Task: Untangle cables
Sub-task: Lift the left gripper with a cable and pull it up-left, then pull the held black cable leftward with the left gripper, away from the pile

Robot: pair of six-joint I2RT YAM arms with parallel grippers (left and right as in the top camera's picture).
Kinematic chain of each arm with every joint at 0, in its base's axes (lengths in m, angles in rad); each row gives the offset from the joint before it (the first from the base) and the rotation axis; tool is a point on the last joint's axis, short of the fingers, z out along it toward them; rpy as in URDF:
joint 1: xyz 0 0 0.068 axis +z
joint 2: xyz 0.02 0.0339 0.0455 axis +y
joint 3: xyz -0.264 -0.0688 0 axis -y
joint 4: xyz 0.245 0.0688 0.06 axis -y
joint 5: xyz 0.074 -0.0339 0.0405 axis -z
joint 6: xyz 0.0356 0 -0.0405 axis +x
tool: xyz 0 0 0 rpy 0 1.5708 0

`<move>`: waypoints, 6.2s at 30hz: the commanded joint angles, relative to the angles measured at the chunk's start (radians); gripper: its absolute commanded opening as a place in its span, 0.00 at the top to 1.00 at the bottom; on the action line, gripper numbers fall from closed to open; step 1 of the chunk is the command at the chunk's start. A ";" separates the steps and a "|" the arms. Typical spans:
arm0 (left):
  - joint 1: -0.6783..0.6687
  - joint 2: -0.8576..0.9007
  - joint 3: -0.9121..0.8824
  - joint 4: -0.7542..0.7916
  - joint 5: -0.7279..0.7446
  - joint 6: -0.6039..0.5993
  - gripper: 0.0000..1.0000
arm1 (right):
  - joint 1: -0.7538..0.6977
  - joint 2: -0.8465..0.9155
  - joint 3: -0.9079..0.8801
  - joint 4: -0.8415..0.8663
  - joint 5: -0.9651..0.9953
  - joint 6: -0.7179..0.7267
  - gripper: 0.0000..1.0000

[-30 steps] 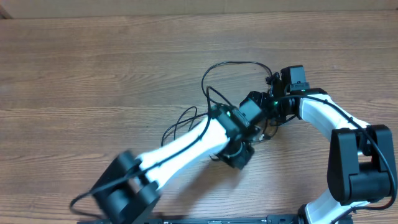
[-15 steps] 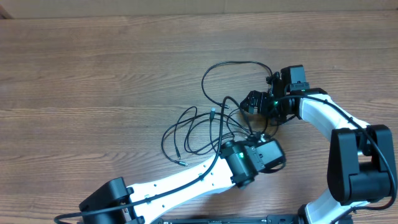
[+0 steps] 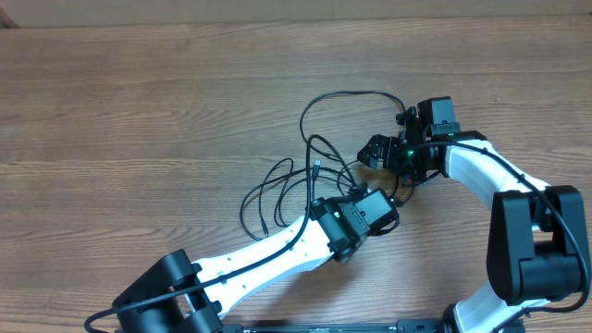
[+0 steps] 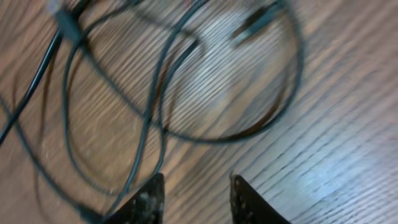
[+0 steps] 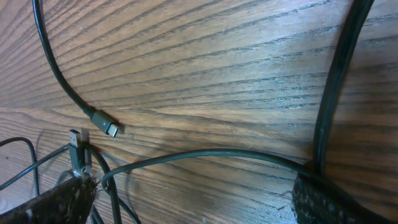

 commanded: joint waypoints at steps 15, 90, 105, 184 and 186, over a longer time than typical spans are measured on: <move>0.000 0.006 -0.099 0.209 0.277 0.384 0.56 | 0.002 0.006 0.000 -0.003 0.047 0.000 0.00; 0.253 -0.565 -0.023 0.093 0.311 0.186 0.96 | 0.002 0.006 0.000 -0.003 0.047 0.000 0.00; 0.362 -0.803 -0.023 -0.017 -0.169 0.076 0.96 | 0.002 0.006 0.000 -0.003 0.047 0.000 0.00; 0.818 0.038 -0.025 0.031 0.253 -0.205 0.44 | 0.002 0.006 0.000 -0.006 0.047 0.000 0.00; 0.818 0.038 -0.025 0.053 0.253 -0.233 0.47 | 0.002 0.006 0.000 -0.006 0.047 0.000 0.00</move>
